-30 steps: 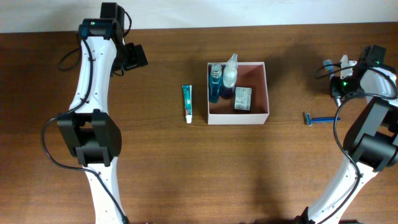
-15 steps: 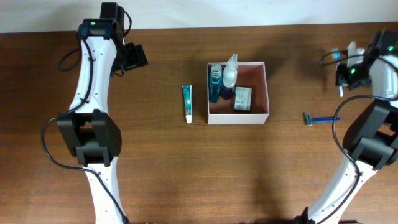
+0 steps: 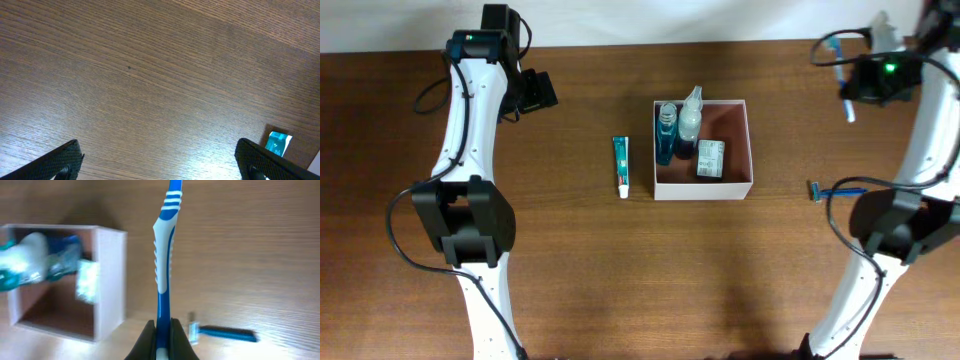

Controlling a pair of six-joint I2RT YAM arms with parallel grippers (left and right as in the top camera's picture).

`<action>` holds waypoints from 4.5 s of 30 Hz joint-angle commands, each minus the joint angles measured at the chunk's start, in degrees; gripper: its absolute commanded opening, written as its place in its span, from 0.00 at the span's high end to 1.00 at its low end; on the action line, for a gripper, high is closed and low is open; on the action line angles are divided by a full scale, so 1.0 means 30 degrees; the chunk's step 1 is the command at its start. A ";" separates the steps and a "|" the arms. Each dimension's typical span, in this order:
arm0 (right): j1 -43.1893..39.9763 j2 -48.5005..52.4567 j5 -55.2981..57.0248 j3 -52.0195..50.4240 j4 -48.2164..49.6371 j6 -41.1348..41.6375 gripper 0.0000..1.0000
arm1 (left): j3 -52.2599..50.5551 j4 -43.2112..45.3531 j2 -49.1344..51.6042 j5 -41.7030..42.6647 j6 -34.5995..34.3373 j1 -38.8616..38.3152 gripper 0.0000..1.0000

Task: Pack container
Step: 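Lift the toothbrush and carry it left toward the pink box, then lower the toothbrush into the box and open the right gripper, then withdraw the right gripper right and move it over the blue razor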

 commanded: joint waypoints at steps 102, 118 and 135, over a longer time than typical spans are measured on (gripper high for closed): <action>0.4976 -0.1224 0.7264 -0.3330 -0.0117 1.6364 0.07 | 0.0204 -0.0022 0.0109 -0.0073 0.0299 0.0007 0.01; -0.3490 -0.1530 0.4889 -0.5391 -0.0117 2.2382 0.01 | 0.0204 -0.0022 0.0109 -0.0073 0.0299 0.0007 0.01; -0.4779 -0.1530 0.7424 -1.4134 0.2703 2.6556 0.01 | 0.0204 -0.0022 0.0109 -0.0073 0.0299 0.0007 0.01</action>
